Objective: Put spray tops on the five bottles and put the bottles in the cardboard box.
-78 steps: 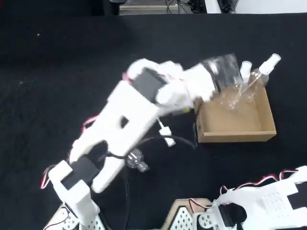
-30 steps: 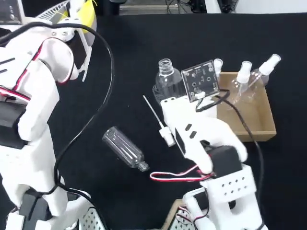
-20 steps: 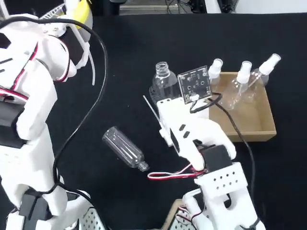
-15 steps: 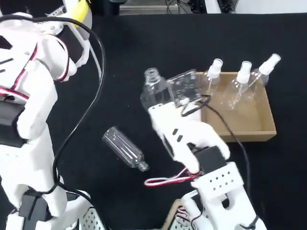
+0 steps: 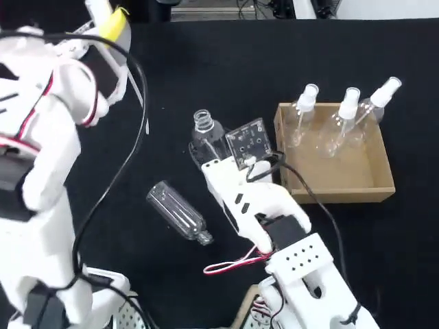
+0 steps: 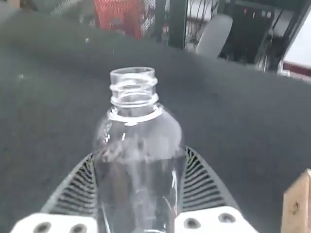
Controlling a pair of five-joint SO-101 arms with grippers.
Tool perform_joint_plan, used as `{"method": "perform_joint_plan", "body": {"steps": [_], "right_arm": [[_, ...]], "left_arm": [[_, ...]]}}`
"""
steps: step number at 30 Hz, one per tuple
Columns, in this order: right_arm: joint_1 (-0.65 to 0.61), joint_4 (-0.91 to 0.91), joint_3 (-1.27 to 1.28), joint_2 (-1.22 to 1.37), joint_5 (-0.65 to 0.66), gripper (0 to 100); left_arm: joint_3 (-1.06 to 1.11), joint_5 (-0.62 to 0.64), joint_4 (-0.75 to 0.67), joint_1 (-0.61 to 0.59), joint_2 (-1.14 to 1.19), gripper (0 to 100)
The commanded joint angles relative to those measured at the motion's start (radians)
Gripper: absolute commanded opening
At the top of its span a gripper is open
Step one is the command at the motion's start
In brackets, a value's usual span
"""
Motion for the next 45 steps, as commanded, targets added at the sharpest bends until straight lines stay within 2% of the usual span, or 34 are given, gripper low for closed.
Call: {"method": "perform_joint_plan", "body": {"steps": [1,8,13,22,39,45], "right_arm": [[-0.012,-0.066,-0.005,-0.036,-0.003,1.0],[-0.012,-0.074,0.015,-0.074,-0.003,1.0],[-0.012,-0.075,0.091,-0.242,-0.003,1.0],[-0.011,-0.074,0.2,-0.417,-0.003,1.0],[-0.011,-0.071,0.209,-0.42,-0.003,1.0],[-0.011,-0.069,0.209,-0.42,-0.003,1.0]], "left_arm": [[0.165,0.014,-0.143,-0.005,-0.133,5],[0.651,0.009,-0.557,0.047,-0.391,5],[0.837,-0.006,-0.707,0.104,-0.54,5],[0.97,-0.052,-0.833,0.259,-0.598,5],[1.041,-0.055,-0.855,0.266,-0.787,5],[1.159,-0.054,-1.062,0.268,-0.732,5]]}}
